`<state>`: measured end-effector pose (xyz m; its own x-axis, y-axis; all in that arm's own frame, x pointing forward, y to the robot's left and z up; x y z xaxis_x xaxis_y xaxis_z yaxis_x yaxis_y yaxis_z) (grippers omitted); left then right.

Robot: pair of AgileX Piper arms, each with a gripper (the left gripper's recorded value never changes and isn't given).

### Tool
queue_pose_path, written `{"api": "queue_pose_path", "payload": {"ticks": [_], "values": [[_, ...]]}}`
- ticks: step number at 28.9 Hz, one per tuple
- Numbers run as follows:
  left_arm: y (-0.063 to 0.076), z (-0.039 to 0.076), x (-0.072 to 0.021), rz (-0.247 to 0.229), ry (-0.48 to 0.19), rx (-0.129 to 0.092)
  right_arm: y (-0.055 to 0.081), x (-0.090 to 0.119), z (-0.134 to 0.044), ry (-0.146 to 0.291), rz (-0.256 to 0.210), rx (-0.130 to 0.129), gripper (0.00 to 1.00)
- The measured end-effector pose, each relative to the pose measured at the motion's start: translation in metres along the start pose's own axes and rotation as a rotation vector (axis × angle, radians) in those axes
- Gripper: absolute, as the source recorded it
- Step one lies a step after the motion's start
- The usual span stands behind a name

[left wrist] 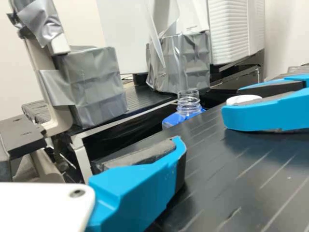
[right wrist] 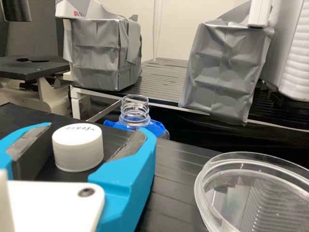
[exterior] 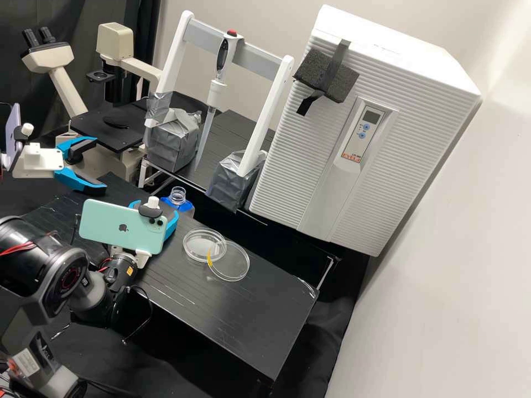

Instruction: Close the bottle

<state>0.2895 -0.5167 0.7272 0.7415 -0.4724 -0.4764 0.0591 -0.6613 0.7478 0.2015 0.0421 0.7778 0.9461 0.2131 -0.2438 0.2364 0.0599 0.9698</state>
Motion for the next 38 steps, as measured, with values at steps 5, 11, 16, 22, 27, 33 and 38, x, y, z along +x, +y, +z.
{"api": "queue_pose_path", "payload": {"ticks": [5, 11, 16, 22, 27, 33, 38], "values": [[0.0000, 0.0000, 0.0000, 0.000, 0.000, 0.000, 0.0000, 0.0000, 0.0000, 0.000, 0.000, 0.000, 0.00], [0.0000, 0.0000, 0.0000, 0.000, 0.000, 0.000, 0.0000, 0.0000, 0.0000, 0.000, 0.000, 0.000, 0.00], [0.0000, 0.0000, 0.0000, 0.000, 0.000, 0.000, 0.0000, 0.0000, 0.0000, 0.000, 0.000, 0.000, 0.00], [0.0000, 0.0000, 0.0000, 0.000, 0.000, 0.000, 0.0000, 0.0000, 0.0000, 0.000, 0.000, 0.000, 0.00], [0.0000, 0.0000, 0.0000, 0.000, 0.000, 0.000, 0.0008, -0.0004, -0.0009, 0.004, 0.005, -0.002, 0.00], [-0.0005, 0.0006, -0.0001, -0.001, 0.000, -0.002, 0.0008, -0.0005, -0.0008, 0.002, 0.003, -0.002, 0.00], [-0.0009, 0.0017, -0.0001, -0.002, -0.001, -0.004, 0.0046, 0.0049, -0.0033, 0.009, 0.010, -0.008, 0.00]]}}
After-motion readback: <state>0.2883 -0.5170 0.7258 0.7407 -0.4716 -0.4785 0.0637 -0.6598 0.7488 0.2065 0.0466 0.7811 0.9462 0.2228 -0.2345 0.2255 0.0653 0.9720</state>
